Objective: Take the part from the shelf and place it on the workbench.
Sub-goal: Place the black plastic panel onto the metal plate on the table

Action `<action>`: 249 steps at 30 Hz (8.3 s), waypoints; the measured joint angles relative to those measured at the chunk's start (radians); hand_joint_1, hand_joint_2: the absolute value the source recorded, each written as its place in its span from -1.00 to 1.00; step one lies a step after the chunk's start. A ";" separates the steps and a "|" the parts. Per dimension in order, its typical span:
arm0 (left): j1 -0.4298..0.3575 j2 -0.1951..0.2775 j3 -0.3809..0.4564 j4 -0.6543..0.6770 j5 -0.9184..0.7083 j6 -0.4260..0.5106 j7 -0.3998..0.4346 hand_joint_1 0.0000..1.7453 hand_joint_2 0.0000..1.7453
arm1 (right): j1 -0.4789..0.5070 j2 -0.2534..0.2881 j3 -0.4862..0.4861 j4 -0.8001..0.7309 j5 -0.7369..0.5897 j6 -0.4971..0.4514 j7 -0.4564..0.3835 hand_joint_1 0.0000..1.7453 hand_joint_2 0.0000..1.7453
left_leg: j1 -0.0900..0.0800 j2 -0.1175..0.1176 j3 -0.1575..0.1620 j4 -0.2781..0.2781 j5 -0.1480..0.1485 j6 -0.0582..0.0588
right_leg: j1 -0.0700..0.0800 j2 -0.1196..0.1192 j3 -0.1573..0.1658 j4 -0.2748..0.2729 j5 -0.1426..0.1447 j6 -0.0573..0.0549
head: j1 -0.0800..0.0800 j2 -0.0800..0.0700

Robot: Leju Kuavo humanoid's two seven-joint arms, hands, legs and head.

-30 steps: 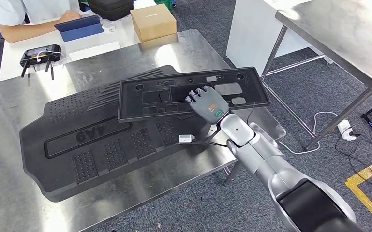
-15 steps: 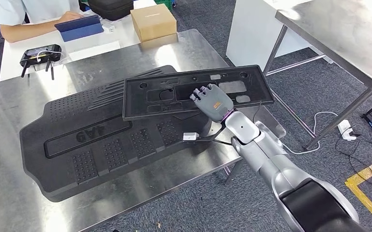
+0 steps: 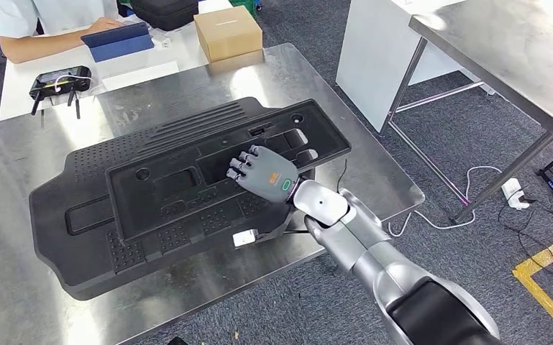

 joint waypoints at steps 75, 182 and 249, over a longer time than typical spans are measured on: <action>0.019 -0.030 0.108 -0.008 -0.068 0.021 -0.007 -1.00 1.00 | -0.057 0.060 -0.137 0.114 -0.003 0.087 0.302 1.00 1.00 | -0.001 -0.001 0.000 0.000 0.000 0.000 | -0.001 0.000 0.000 0.000 0.000 0.000 | 0.000 0.000; 0.020 -0.038 0.164 -0.010 -0.165 0.005 -0.010 -1.00 1.00 | -0.061 0.066 -0.042 0.161 -0.171 0.103 0.138 1.00 1.00 | -0.001 -0.001 0.000 0.000 0.000 0.000 | -0.001 0.000 0.001 -0.002 0.000 0.000 | 0.000 0.000; 0.032 -0.037 0.251 -0.016 -0.248 0.040 -0.009 -1.00 1.00 | 0.037 0.070 -0.256 0.142 -0.628 0.364 -0.136 -1.00 -1.00 | -0.001 0.000 0.001 0.000 0.000 0.000 | -0.001 0.000 0.002 -0.002 0.000 0.000 | 0.000 0.000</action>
